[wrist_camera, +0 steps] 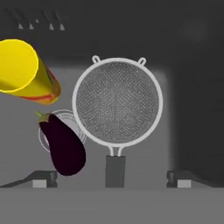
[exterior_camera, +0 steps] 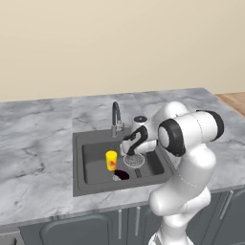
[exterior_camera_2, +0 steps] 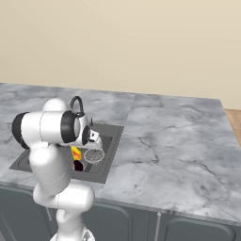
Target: Pick the cup and strainer and place them in the sink. Then turn on the water.
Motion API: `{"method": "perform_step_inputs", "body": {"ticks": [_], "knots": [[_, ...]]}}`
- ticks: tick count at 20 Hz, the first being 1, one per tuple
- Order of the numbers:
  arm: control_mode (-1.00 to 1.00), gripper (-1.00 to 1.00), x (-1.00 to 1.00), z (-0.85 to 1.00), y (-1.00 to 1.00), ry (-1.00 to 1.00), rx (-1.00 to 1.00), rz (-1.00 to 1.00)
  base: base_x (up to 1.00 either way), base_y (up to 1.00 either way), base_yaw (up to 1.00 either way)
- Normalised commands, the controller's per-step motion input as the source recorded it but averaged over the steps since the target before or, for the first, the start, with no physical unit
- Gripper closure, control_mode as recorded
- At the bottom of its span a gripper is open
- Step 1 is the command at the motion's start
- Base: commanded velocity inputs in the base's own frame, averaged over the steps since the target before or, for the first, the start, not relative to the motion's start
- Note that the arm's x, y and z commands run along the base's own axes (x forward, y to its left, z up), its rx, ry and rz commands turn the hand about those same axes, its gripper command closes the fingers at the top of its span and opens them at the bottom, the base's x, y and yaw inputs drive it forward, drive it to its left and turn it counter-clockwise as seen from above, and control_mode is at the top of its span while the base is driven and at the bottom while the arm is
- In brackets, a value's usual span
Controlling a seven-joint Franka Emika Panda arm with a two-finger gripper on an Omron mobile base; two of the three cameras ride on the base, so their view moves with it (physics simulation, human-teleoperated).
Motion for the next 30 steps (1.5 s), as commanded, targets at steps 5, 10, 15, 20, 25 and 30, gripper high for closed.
{"method": "perform_step_inputs", "body": {"ticks": [5,10,15,20,25,30], "knots": [[-1.0,-1.0,0.0,0.2,-0.16,-0.16,0.05,0.0,0.0,0.0,0.0],[-1.0,-1.0,0.0,0.2,-0.22,-0.19,0.08,0.0,0.0,0.0,0.0],[-1.0,-1.0,0.0,0.16,-0.1,-0.23,0.04,0.0,0.0,0.0,0.0],[-1.0,-1.0,0.0,0.03,0.0,-0.28,0.0,0.0,0.0,0.0,0.0],[-1.0,-1.0,0.0,0.0,0.0,-0.27,0.0,0.0,0.0,0.0,0.0],[-1.0,-1.0,0.0,0.01,0.0,-0.27,0.0,0.0,0.0,0.0,0.0]]}}
